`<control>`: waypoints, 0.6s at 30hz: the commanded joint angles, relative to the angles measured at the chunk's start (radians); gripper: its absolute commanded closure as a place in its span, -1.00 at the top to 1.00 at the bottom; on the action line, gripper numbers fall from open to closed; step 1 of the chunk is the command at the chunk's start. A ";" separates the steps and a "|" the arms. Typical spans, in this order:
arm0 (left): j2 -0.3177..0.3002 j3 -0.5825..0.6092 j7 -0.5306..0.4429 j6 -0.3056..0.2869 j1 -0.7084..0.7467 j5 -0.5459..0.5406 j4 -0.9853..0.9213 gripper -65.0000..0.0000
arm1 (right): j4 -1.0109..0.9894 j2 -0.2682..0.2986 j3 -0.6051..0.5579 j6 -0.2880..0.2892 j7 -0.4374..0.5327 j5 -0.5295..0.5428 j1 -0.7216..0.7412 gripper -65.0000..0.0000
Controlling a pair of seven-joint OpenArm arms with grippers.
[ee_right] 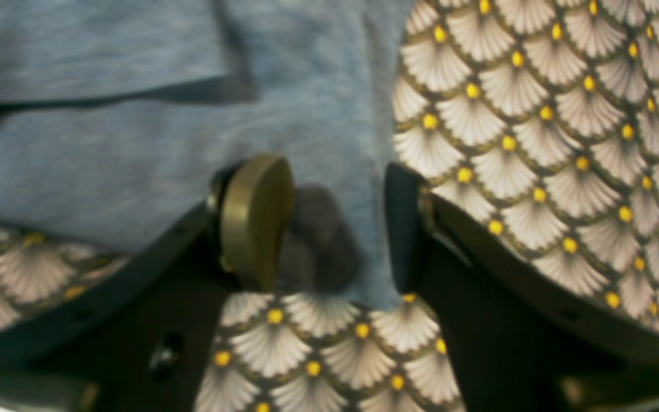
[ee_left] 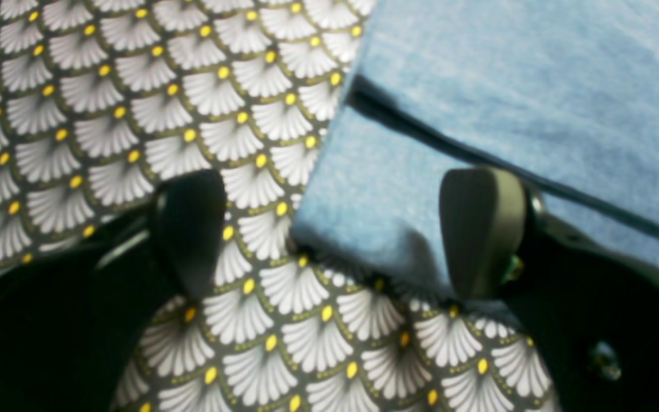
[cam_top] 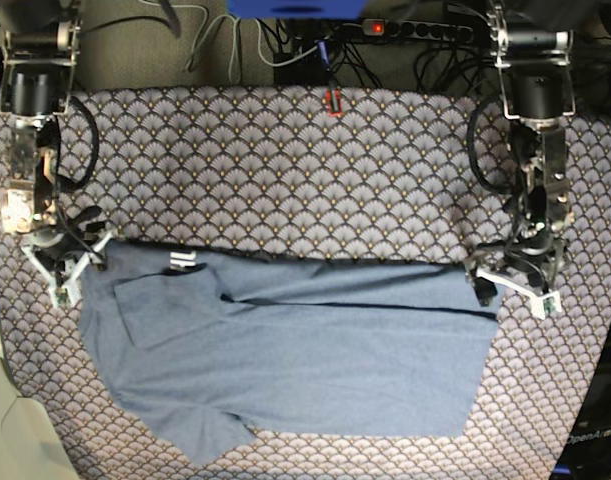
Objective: Fold the T-shirt properly
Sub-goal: 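Release the fabric and raise both grippers back toward the collar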
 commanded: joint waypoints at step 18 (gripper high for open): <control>-0.010 -0.003 -0.029 0.001 -0.030 -0.003 -0.014 0.77 | 0.009 0.015 0.050 0.003 0.024 0.001 -0.029 -0.06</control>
